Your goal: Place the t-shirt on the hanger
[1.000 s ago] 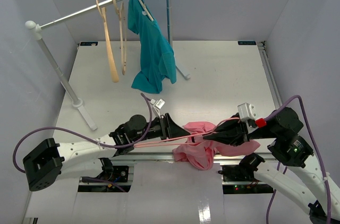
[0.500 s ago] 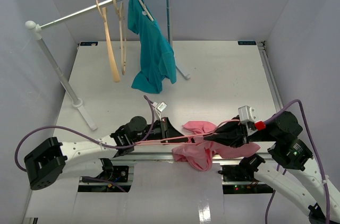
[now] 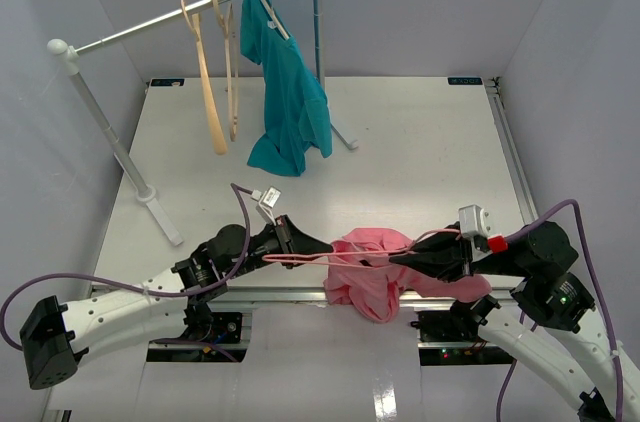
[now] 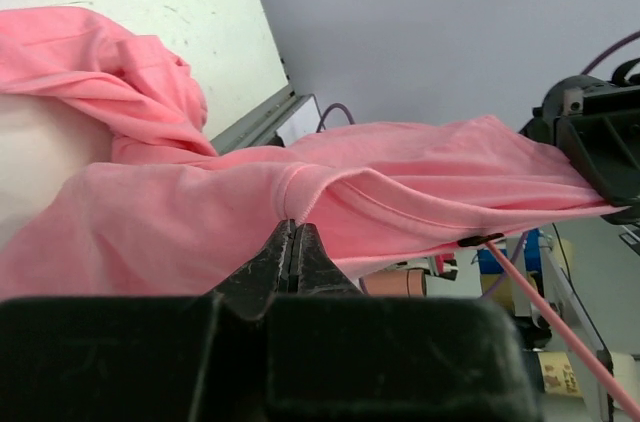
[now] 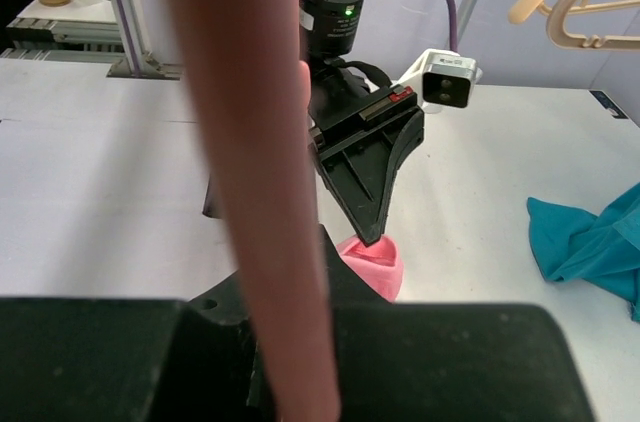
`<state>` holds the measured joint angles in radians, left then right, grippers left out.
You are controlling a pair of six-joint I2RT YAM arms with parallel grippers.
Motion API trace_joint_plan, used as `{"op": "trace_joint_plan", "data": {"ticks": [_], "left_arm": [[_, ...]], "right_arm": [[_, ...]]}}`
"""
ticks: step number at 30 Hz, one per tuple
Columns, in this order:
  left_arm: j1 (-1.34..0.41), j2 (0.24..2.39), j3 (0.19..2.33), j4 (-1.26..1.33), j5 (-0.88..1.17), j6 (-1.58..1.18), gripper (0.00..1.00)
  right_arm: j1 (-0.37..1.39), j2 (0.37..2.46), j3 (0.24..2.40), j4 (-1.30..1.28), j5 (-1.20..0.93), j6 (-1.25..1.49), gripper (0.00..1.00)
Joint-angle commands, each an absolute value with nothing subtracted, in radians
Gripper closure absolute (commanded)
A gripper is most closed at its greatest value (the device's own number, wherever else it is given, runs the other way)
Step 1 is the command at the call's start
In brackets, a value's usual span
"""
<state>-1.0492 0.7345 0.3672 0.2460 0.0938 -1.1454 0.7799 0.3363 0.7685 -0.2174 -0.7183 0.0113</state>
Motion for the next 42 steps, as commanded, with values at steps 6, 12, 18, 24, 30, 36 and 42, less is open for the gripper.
{"op": "trace_joint_plan", "data": {"ticks": [6, 12, 18, 24, 30, 36, 42], "left_arm": [[-1.048, 0.631, 0.437, -0.056, -0.162, -1.102, 1.00], [-1.048, 0.553, 0.498, -0.199, -0.329, -1.088, 1.00], [-1.048, 0.573, 0.615, -0.304, -0.417, -1.058, 1.00], [-1.048, 0.558, 0.681, -0.389, -0.502, -1.051, 1.00], [-1.048, 0.567, 0.748, -0.450, -0.540, -1.037, 1.00], [-1.048, 0.586, 0.809, -0.481, -0.557, -1.009, 1.00], [-1.048, 0.705, 0.908, -0.467, -0.468, -0.887, 1.00]], "right_arm": [[0.781, 0.315, 0.760, -0.254, -0.473, -0.020, 0.92], [0.780, 0.304, 0.756, -0.316, -0.413, -0.033, 0.92], [0.780, 0.325, 0.796, -0.399, -0.396, -0.043, 0.92], [0.780, 0.342, 0.836, -0.512, -0.302, -0.048, 0.92], [0.779, 0.347, 0.844, -0.549, -0.266, -0.041, 0.92], [0.779, 0.357, 0.845, -0.552, -0.295, -0.043, 0.92], [0.780, 0.461, 0.882, -0.487, -0.331, -0.038, 0.92]]}}
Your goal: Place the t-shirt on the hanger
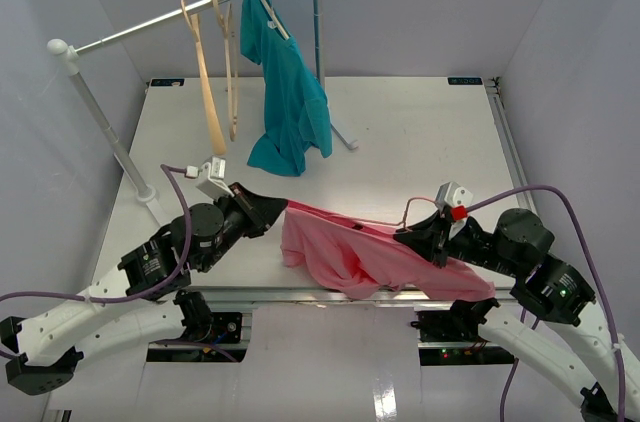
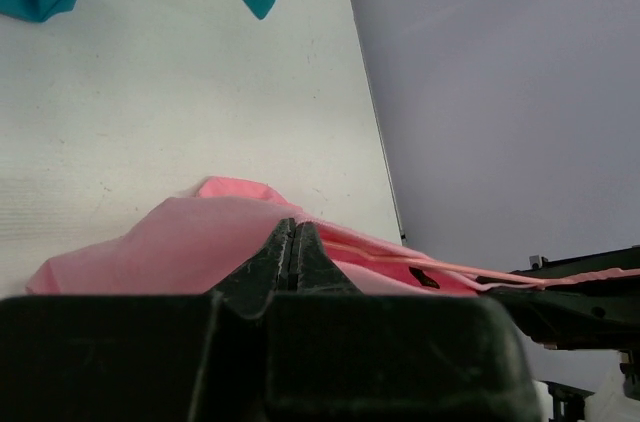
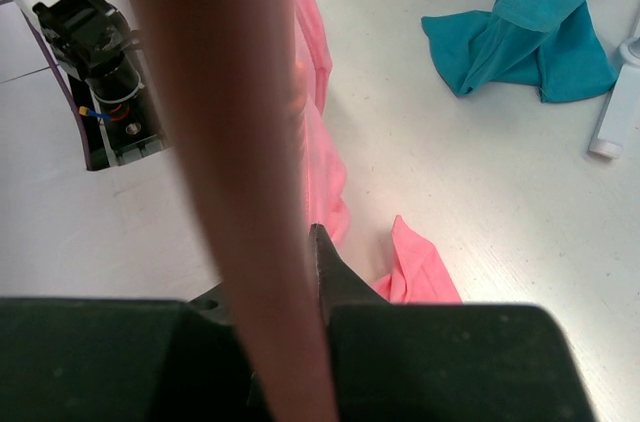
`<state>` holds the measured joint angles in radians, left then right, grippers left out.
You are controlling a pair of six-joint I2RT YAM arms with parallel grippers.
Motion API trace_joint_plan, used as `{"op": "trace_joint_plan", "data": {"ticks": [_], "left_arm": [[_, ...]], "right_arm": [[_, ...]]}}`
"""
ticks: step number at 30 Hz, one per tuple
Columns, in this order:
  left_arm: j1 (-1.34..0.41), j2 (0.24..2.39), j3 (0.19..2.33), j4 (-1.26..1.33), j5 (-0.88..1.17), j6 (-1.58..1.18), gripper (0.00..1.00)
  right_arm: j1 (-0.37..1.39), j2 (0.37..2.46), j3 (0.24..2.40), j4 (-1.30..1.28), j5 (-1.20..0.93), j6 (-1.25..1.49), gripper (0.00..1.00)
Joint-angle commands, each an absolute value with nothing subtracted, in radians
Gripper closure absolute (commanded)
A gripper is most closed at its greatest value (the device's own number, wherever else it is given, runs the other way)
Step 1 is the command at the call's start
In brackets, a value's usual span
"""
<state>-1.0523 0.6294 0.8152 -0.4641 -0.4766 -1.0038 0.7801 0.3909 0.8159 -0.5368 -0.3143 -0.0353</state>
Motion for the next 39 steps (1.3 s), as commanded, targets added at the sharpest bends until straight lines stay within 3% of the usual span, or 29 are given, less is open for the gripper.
{"op": "trace_joint_plan", "data": {"ticks": [1, 11, 24, 36, 37, 39], "left_arm": [[-1.048, 0.742, 0.931, -0.459, -0.437, -0.855, 1.00], [-1.048, 0.879, 1.091, -0.449, -0.357, -0.731, 1.00], [-1.048, 0.947, 1.138, -0.464, -0.305, -0.703, 1.00], [-1.048, 0.976, 1.127, -0.431, -0.079, -0.660, 1.00], [-1.048, 0.967, 1.126, -0.431, -0.044, -0.653, 0.98], [-1.048, 0.951, 1.115, -0.430, -0.004, -0.640, 0.82]], "right_arm": [[0.781, 0.490, 0.893, -0.451, -0.348, -0.032, 0.92], [0.781, 0.753, 0.969, -0.318, -0.401, -0.008, 0.92], [0.781, 0.776, 0.926, -0.216, -0.516, 0.050, 0.92], [0.781, 0.766, 0.905, -0.198, -0.525, 0.055, 0.92], [0.781, 0.743, 0.882, -0.194, -0.524, 0.051, 0.92], [0.782, 0.709, 0.843, -0.186, -0.514, 0.052, 0.92]]}}
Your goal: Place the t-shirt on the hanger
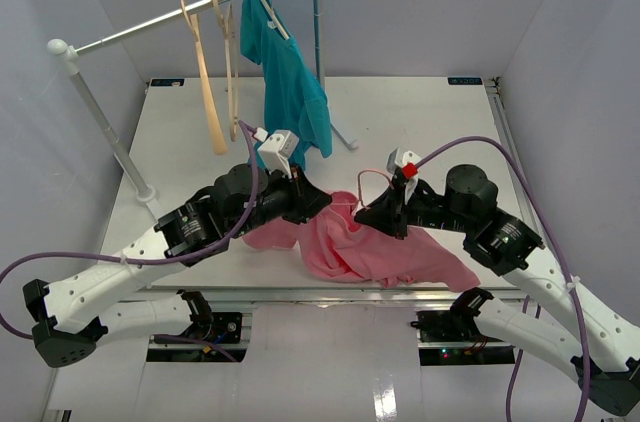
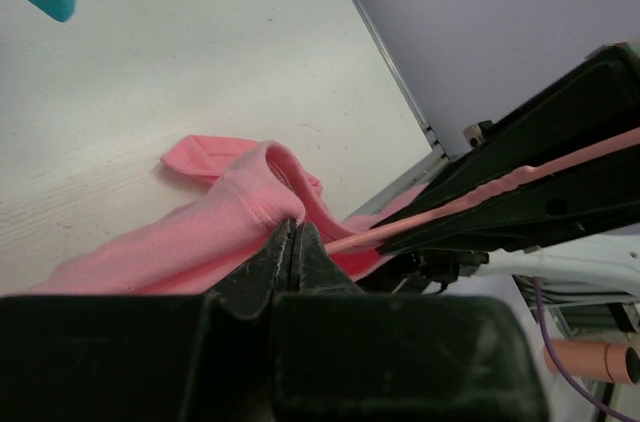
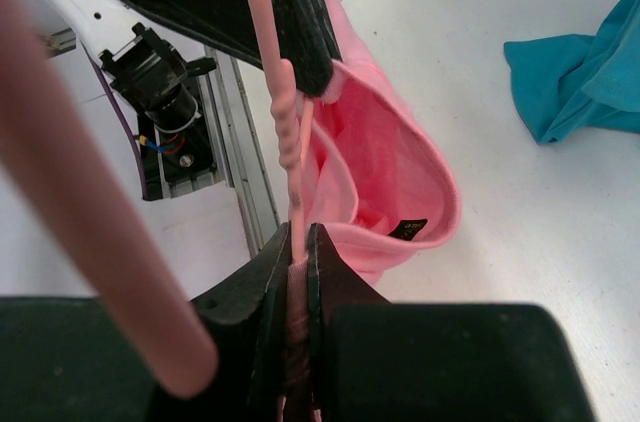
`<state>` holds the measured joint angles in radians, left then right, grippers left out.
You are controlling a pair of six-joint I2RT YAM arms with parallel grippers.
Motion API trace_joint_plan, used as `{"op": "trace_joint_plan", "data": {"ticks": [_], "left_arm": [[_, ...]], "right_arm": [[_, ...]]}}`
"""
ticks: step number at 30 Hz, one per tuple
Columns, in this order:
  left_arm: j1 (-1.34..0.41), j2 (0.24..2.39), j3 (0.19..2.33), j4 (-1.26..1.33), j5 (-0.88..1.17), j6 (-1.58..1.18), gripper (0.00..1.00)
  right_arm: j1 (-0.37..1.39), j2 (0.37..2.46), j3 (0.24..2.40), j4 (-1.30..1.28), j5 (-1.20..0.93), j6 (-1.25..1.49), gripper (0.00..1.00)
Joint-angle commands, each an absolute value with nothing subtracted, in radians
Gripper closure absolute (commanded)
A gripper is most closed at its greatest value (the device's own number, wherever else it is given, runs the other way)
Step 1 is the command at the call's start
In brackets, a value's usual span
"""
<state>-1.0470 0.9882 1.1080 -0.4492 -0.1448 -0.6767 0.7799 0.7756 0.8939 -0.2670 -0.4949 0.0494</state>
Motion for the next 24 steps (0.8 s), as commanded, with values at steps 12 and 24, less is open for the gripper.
{"op": "trace_joint_plan", "data": {"ticks": [12, 24], "left_arm": [[-1.048, 0.891, 1.235, -0.656, -0.082, -0.547, 0.30], [-1.048, 0.889, 1.266, -0.818, -0.150, -0.353, 0.29]], "right_arm": [[0.781, 0.573, 0.734, -0.163, -0.603, 0.091, 0.92], [0.781, 0.479, 0.690, -0.212, -0.644, 0.076, 0.92]]}}
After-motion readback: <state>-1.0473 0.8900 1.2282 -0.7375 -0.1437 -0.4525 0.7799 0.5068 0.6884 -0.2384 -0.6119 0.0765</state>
